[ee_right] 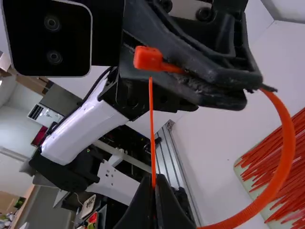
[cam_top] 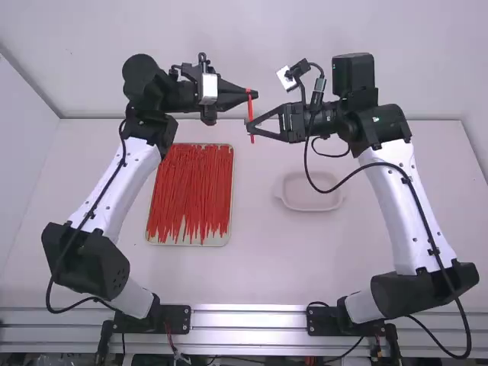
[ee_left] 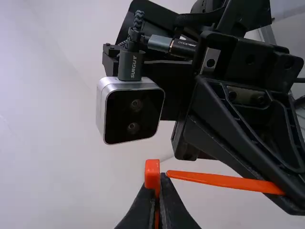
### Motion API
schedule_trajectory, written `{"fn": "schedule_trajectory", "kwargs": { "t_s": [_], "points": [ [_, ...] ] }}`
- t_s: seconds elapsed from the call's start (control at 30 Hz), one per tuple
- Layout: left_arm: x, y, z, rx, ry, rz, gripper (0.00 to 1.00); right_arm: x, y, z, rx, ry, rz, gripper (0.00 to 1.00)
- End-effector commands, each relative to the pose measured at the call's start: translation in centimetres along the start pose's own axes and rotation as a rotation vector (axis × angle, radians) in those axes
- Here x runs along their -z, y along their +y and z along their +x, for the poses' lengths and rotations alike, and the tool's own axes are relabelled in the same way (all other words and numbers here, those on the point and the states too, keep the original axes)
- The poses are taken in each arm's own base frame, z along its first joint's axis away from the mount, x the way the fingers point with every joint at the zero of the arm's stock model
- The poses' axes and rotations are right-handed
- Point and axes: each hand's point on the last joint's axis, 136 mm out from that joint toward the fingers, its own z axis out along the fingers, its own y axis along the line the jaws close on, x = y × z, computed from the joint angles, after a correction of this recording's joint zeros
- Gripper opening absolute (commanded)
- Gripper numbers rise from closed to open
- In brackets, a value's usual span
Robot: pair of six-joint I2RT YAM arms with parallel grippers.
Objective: Fasten the cable tie
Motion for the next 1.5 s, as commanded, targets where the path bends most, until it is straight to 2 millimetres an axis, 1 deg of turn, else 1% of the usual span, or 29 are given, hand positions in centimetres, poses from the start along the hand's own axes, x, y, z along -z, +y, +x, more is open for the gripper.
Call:
{"fn": "schedule_trajectory", "kwargs": {
  "t_s": [0.0, 0.57, 0.73, 1.2, 1.27, 1.47],
  "points": [
    [-0.2, -0.4, 0.1, -0.004, -0.006, 0.018, 0.02, 0.3, 1.2, -0.3, 0.029, -0.006, -0.014, 0.00],
    [-0.3, -0.6, 0.4, 0.028, -0.001, 0.024, 0.02, 0.3, 1.2, -0.3, 0.035, -0.007, -0.013, 0.00],
    [-0.7, -1.4, 0.2, 0.004, -0.015, 0.064, 0.02, 0.3, 1.1, -0.4, 0.033, -0.009, -0.011, 0.00],
    [-0.9, -1.6, 0.2, 0.017, -0.017, 0.072, 0.02, 0.3, 1.1, -0.4, 0.014, -0.009, -0.011, 0.00],
    [-0.8, -2.4, 0.2, -0.003, -0.027, 0.118, 0.02, 0.3, 1.2, -0.7, 0.012, -0.015, -0.012, 0.00],
    [-0.8, -2.7, 0.3, 0.000, -0.027, 0.130, 0.02, 0.3, 1.5, -1.6, -0.021, -0.036, -0.017, 0.00]
  ]
}}
